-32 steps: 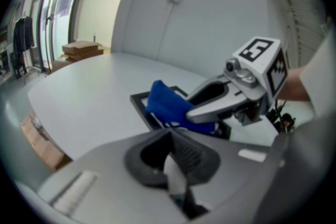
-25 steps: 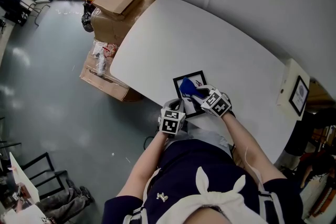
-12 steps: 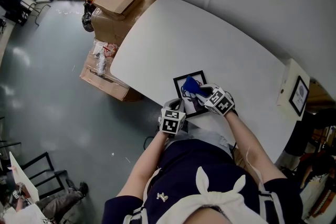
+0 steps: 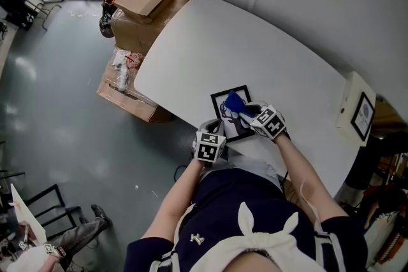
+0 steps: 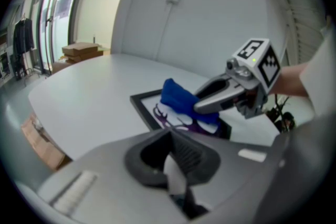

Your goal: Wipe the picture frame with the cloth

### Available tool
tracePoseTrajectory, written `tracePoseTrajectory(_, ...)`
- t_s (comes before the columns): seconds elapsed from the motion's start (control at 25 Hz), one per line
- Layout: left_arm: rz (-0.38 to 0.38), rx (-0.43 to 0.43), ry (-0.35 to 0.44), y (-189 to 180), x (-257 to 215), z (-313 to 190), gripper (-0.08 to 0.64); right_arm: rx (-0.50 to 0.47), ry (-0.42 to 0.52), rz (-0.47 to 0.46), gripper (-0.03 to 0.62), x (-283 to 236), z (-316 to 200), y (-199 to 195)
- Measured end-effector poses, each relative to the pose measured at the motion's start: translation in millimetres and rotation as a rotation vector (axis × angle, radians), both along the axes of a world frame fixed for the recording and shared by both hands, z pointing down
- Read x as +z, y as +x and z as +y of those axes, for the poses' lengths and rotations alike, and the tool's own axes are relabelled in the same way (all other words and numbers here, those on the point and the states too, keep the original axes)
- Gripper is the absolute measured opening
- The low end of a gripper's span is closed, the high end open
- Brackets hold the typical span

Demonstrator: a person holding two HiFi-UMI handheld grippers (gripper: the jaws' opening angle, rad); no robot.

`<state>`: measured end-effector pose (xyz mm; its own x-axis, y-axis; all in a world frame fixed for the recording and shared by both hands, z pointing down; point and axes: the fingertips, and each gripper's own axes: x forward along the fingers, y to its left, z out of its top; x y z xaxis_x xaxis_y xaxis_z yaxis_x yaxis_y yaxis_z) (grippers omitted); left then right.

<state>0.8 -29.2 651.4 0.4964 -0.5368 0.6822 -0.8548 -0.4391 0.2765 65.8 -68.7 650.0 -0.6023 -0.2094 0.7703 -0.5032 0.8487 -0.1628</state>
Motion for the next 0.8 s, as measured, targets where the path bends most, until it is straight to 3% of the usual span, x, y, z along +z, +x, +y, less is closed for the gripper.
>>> tracePoseTrajectory(0.8, 0.0, -0.013, 0.006, -1, 1, -1, 0.003, 0.046, -0.055, -0.044, 0.089, 0, 21, 11)
